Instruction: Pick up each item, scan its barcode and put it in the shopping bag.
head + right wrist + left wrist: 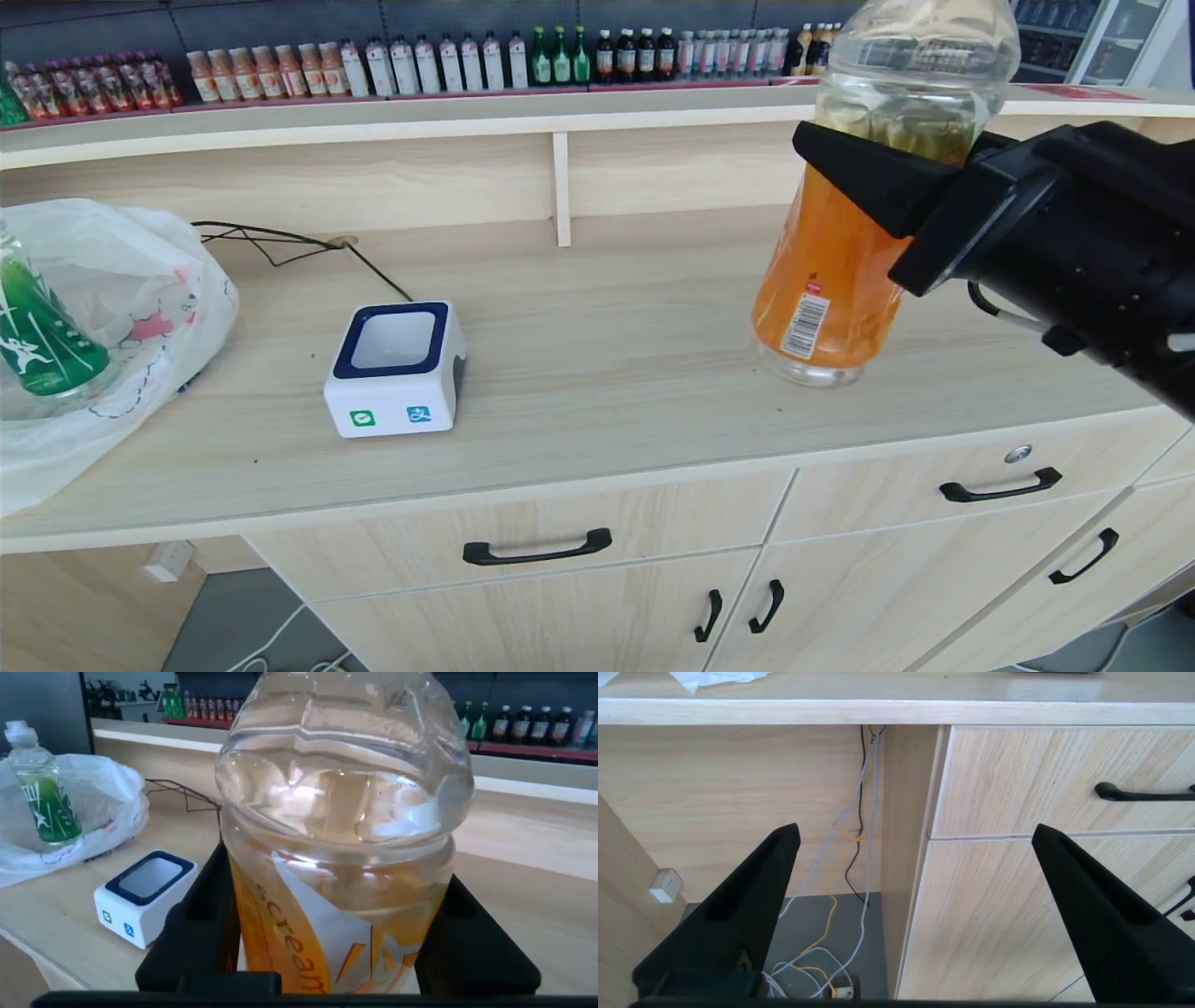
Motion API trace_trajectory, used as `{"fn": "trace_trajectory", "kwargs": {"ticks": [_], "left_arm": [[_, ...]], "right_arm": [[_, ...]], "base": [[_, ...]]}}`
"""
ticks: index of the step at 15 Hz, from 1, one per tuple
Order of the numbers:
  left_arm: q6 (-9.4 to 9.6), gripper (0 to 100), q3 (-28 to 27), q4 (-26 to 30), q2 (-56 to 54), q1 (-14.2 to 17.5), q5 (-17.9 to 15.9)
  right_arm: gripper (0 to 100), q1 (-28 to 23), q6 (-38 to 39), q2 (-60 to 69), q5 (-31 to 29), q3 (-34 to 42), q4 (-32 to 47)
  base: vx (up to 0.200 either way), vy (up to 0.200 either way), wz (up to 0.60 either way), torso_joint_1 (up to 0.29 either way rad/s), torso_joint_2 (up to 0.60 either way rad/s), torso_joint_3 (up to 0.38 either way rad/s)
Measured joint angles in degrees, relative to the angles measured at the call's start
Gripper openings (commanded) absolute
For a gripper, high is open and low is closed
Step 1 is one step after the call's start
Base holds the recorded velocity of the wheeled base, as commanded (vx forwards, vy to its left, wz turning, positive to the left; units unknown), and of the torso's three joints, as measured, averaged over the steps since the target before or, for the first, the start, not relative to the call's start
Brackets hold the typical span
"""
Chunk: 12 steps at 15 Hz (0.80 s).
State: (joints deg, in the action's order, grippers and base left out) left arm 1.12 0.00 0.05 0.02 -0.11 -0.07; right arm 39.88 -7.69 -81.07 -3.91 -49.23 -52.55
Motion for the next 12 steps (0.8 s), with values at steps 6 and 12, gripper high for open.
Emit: {"fn": "trace_trajectory", "kwargs": {"ticks": [6,12], "left_arm": [[-0.04,100,0.0,-0.02,0.0,0.04,-0.02],[-0.22,100,0.0,-0.05,0.0,0.0,-0.02]], "right_arm": [[0,1.11,6.58,9.16,0.15,13.59,0.26],[0,1.16,20.31,11.2,6.31,15.46,-0.05]], "base": [[0.0,0.0,0.0,0.0,0.0,0.0],[0.0,0.0,0.0,0.0,0.0,0.0]]}}
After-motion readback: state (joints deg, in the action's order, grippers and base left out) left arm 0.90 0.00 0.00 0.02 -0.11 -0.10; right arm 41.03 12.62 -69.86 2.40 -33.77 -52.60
